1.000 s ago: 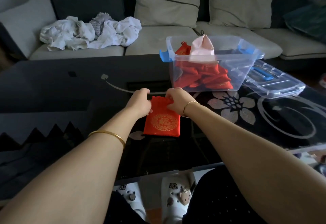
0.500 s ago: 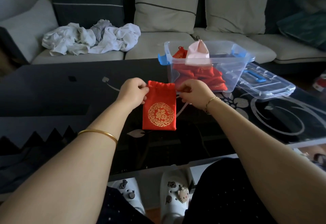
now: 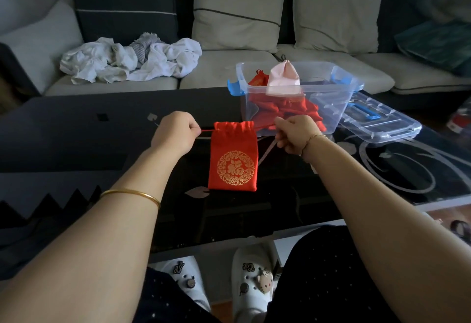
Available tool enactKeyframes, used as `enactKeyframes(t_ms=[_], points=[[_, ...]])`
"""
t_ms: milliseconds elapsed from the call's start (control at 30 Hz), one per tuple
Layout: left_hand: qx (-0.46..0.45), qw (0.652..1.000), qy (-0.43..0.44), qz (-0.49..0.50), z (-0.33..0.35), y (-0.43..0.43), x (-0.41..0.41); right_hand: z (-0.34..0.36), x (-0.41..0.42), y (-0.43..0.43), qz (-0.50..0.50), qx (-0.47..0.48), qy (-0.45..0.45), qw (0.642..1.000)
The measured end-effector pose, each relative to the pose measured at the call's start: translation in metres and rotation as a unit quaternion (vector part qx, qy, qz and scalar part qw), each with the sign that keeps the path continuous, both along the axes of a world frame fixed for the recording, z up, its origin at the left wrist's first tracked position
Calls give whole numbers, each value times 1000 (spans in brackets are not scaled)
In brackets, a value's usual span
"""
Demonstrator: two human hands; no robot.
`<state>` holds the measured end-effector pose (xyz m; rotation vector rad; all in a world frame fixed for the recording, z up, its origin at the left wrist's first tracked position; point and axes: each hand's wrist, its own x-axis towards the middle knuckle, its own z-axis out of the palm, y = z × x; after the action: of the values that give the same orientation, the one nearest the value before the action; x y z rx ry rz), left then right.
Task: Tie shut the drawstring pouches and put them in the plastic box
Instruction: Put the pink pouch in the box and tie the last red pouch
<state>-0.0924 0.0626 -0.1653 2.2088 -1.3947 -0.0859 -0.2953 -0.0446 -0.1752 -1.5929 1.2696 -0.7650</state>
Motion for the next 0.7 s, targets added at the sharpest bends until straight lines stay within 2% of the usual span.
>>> enactKeyframes(t_ms=[100, 200, 267, 333, 433, 500, 533, 567, 600, 700], points=[[-5, 1000, 15, 26, 0, 0, 5, 1, 2, 1, -4, 194, -175, 965], [10, 997, 57, 55, 2, -3, 7, 1, -1, -4, -34, 297, -258, 919], [3, 982, 146, 117, 4, -6, 11, -2, -5, -10, -88, 329, -309, 888], [-47, 930, 326, 161, 8, -8, 11, -6, -8, -13, -123, 342, -336, 869], [-166, 802, 563, 109, 18, -8, 8, -9, -5, -14, -133, 323, -326, 878], [-221, 719, 659, 7, 28, -5, 0, -4, 2, -13, -122, 277, -315, 900], [-238, 689, 684, -34, 33, -4, -4, 1, 6, -12, -113, 246, -321, 908], [-245, 675, 693, -62, 37, -4, -8, 6, 9, -10, -102, 212, -333, 913], [-244, 677, 689, -81, 41, -5, -13, 12, 12, -7, -89, 177, -347, 917], [-206, 725, 645, -122, 47, -5, -28, 36, 23, 9, -19, 78, -358, 930]])
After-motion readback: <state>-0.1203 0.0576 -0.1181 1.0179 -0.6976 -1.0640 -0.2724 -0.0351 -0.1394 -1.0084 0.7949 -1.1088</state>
